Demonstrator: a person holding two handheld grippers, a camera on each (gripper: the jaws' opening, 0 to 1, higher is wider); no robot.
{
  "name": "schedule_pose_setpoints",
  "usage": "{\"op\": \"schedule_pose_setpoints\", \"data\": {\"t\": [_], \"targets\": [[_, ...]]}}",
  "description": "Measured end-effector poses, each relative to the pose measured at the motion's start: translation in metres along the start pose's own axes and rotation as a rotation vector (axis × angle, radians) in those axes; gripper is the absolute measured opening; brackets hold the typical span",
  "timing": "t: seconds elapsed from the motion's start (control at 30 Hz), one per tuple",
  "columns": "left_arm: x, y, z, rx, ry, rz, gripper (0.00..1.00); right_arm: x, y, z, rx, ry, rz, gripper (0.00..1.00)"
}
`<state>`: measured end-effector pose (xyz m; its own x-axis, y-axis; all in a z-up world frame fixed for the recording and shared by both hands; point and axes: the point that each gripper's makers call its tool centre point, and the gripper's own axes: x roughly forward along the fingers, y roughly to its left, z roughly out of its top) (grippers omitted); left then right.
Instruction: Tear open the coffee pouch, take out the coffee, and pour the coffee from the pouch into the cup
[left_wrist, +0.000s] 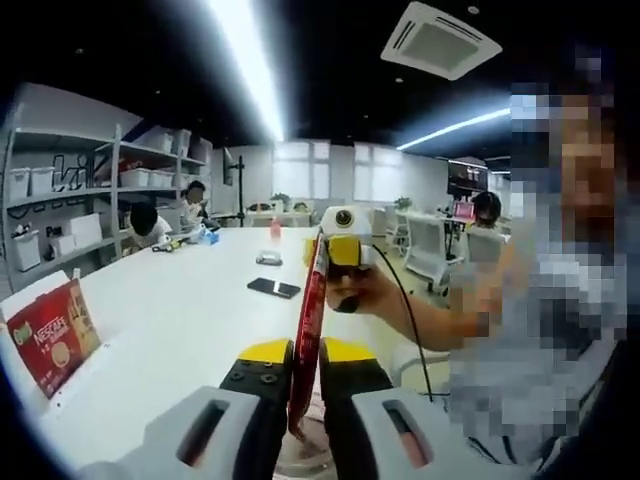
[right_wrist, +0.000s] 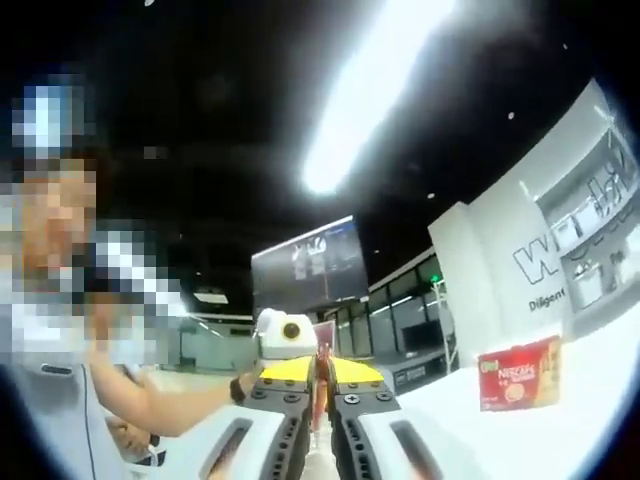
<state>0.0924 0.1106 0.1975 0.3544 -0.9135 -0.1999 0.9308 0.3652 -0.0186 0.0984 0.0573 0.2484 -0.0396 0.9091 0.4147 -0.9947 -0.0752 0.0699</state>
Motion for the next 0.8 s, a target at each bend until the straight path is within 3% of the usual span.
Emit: {"op": "schedule_pose_setpoints", "data": {"t": [0.43,0.8], "targets": [[0.007,0.001,0.011,0.012,-0.042,-0.021,0.12,0.011,0.004,-0.001,-0.027,0.028,0.011,0.06],[0.006,0.001,0.013,0.022,-0.057,-0.022,0.07,0.013,0.001,0.000,-0.027,0.002,-0.003,0.06]]}}
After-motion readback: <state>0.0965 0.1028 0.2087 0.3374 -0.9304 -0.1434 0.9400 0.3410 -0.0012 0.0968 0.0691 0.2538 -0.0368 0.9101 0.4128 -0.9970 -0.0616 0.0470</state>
